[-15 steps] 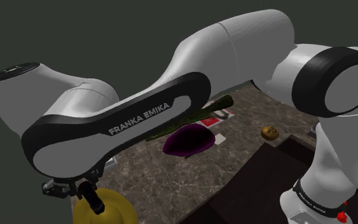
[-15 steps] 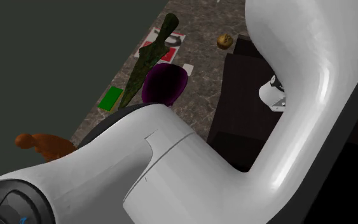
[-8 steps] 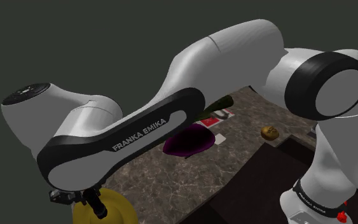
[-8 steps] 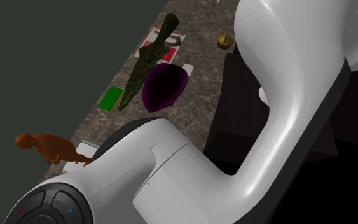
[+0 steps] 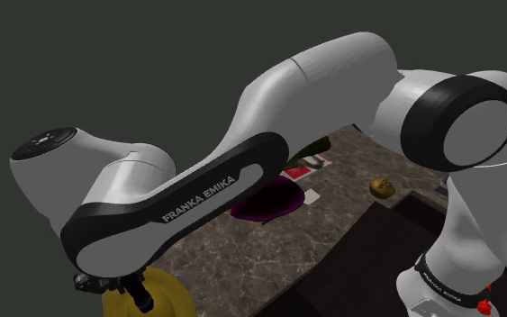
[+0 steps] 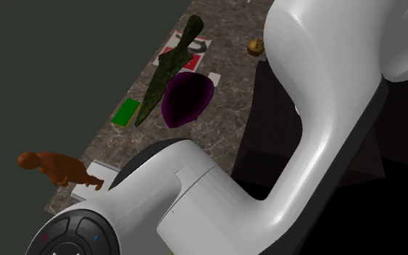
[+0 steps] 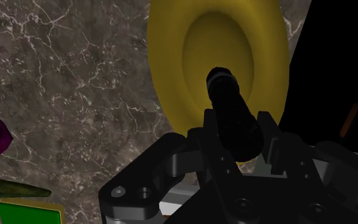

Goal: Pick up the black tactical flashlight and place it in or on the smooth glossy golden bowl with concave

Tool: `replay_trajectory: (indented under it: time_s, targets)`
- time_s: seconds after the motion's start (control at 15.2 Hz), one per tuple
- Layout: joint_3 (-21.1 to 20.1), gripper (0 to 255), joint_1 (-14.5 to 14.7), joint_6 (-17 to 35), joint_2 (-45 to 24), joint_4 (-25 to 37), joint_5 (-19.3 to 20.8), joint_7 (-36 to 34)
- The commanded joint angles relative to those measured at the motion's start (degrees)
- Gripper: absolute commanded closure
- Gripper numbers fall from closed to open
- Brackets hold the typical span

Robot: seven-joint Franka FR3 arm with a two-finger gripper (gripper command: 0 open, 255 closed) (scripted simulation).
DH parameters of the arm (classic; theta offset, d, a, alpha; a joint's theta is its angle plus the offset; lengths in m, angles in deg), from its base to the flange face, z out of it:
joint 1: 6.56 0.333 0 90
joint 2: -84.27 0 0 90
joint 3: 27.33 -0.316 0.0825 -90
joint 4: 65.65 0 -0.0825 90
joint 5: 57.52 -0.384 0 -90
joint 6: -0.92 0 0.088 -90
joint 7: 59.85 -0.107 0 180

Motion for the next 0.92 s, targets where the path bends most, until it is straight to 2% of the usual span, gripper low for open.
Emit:
replay_trajectory:
  time_s: [0.0, 0.07, 0.4, 0.66, 0.86]
  targets:
    - [0.0, 255, 0.0, 0.01, 0.0, 0.0, 0.0, 0.0]
    - [0.0, 0, 0.0, 0.01, 0.0, 0.0, 0.0, 0.0]
    - [0.0, 0, 0.0, 0.01, 0.0, 0.0, 0.0, 0.0]
    - [-0.51, 0, 0.03, -5.84, 2.3, 3.65, -0.79, 0.55]
    - [-0.51, 0, 0.04, -5.83, 2.3, 3.65, -0.79, 0.55]
